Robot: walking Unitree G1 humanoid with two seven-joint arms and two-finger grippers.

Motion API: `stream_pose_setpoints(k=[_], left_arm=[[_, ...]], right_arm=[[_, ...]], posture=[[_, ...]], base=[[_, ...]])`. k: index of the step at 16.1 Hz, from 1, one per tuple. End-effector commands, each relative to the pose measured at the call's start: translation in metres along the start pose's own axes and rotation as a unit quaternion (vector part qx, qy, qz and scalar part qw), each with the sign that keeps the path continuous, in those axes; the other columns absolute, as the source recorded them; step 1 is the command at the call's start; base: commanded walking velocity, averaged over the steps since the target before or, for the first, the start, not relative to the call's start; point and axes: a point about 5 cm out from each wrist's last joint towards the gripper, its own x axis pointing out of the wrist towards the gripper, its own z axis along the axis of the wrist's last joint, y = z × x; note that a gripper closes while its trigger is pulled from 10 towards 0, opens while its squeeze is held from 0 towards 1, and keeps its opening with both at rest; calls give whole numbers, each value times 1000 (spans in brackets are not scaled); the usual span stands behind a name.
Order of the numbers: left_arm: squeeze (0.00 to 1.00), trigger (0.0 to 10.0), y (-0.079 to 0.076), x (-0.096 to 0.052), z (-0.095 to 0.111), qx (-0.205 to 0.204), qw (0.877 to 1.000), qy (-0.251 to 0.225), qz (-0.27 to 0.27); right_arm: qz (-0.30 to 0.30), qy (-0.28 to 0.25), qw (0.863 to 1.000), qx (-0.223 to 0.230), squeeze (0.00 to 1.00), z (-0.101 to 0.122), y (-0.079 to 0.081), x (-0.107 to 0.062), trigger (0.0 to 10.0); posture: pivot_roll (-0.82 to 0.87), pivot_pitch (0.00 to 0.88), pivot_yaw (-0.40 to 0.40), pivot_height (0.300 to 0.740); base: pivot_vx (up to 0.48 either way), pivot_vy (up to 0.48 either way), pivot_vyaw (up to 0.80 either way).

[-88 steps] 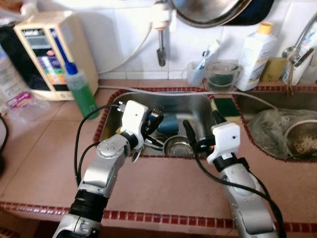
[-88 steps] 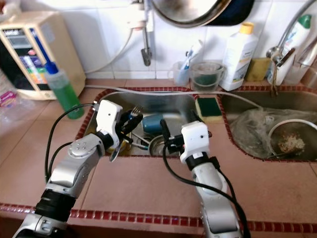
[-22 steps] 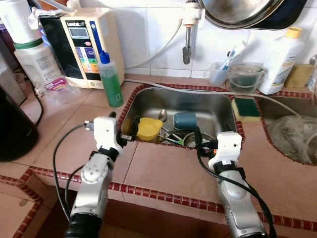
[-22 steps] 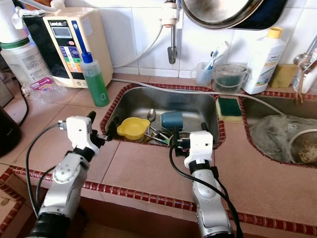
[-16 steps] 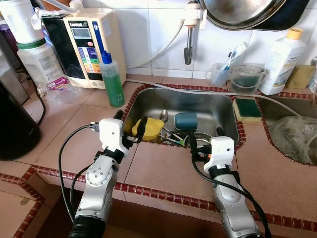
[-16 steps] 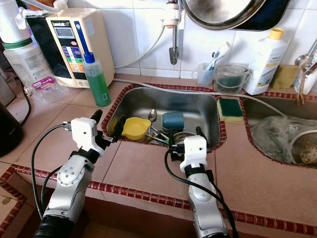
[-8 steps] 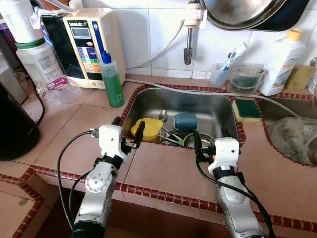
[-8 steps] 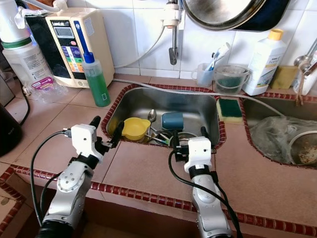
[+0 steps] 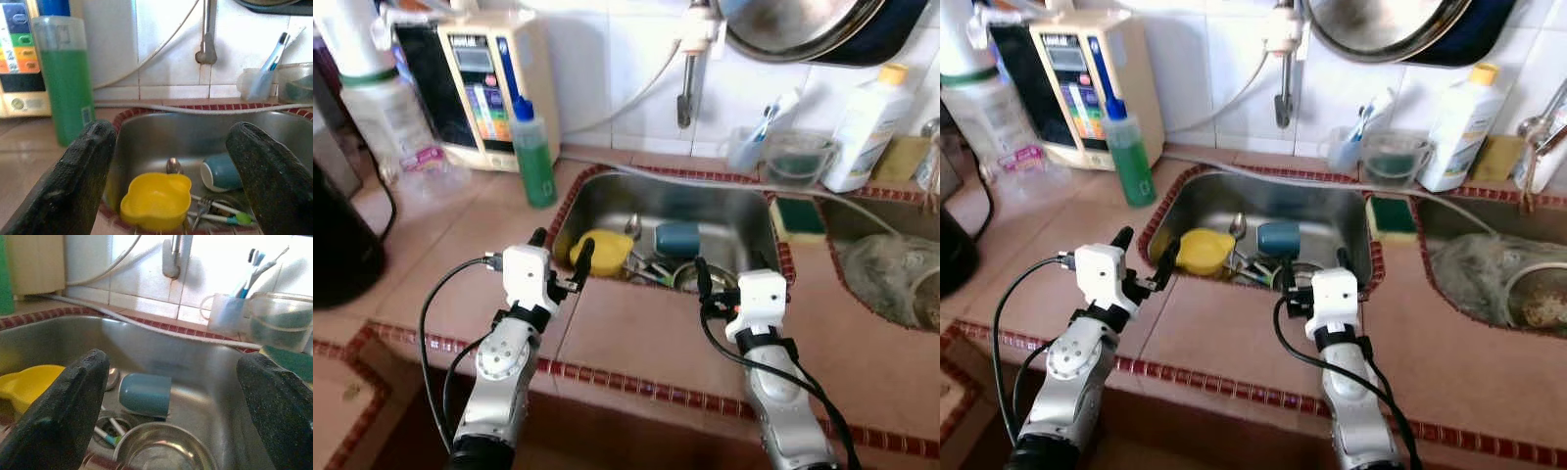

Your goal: Kitchen organization

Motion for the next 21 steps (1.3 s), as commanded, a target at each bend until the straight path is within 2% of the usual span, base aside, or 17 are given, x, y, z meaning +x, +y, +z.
stream_pose_setpoints(k=[1,7,13,15,17,19,21], left_arm=[[0,10000,3,0,-1,7,1000,2,2],[0,10000,2,1,1,7,1000,-1,2],[0,10000,2,-1,0,-3,1000,-1,-7],[0,10000,2,-13,-11,3,999,18,-37],[0,10000,-2,-27,-23,30,994,41,-97],[0,10000,-5,-39,-37,41,986,75,-140],[0,10000,-8,-56,-59,68,972,123,-191]], right_arm=[[5,3,1000,-3,0,-2,1,0,10000],[5,4,1000,-4,0,-2,1,0,10000],[12,10,1000,-5,0,-6,3,-1,10000],[51,39,998,-26,0,-21,7,-10,10000],[134,69,987,-53,0,-37,13,-24,10000],[188,100,976,-49,0,-50,15,-35,10000],[235,145,960,-33,0,-67,13,-47,10000]], posture=[[-196,0,53,740],[-196,0,53,740],[-185,0,46,740],[-179,0,40,740],[-169,0,33,740],[-162,0,27,740],[-154,0,20,740]], base=[[-285,0,0],[-286,0,0],[0,0,0],[0,0,0],[0,0,0],[0,0,0],[0,0,0]])
